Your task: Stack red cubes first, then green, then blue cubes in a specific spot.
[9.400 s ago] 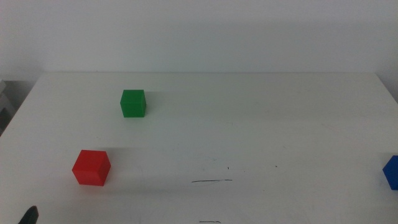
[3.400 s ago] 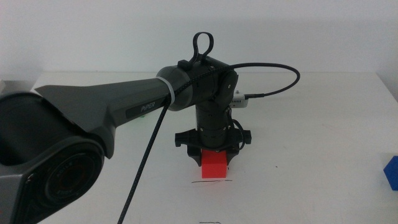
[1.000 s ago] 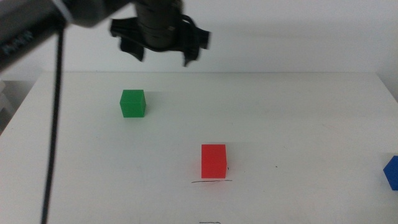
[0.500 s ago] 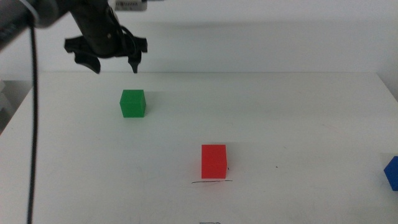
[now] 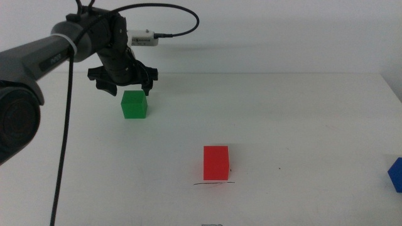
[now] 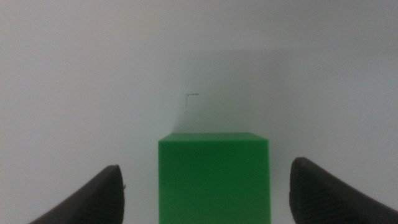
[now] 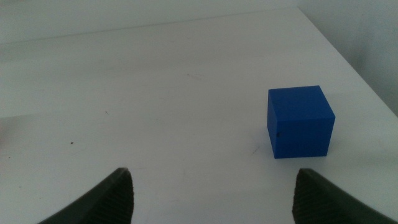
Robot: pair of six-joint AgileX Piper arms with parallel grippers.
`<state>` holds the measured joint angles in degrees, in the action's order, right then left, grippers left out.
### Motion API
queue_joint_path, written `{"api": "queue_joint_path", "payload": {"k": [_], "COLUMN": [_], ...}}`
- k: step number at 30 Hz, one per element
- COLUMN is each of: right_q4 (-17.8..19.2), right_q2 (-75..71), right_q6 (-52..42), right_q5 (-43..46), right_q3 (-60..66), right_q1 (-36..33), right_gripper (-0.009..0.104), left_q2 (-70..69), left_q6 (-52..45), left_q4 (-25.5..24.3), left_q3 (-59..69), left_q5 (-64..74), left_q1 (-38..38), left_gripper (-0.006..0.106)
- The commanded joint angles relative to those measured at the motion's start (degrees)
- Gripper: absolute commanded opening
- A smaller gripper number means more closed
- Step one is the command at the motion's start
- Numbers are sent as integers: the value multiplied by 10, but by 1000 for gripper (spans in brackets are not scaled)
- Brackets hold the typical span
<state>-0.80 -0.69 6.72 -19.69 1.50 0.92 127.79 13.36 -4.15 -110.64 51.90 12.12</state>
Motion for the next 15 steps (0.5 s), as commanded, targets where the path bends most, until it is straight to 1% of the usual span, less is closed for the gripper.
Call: {"api": "queue_joint_path", "payload": {"k": [1,7,9,12,15], "right_q4": [4,4,4,4,4], "right_q2": [-3,-3,-3,-3,-3], "right_q6": [-6,-6,-6,-6,-6], "right_q5": [42,42,42,42,42], "right_q3": [-6,-6,-6,-6,-6], "right_q1": [4,4,4,4,4], "right_gripper": [65,65,65,65,65], "left_q2": [-32,-11,-6,2,2], "left_q6": [2,9,9,12,12], "left_q4": [3,20,27,29,29], "left_q3": [-18,-18,-18,-18,-18], "left_q5": [-27,-38,-39,-41,-50], "left_q1": [-1,-1,-1,-1,-2], "left_gripper": [88,88,85,77,63]}}
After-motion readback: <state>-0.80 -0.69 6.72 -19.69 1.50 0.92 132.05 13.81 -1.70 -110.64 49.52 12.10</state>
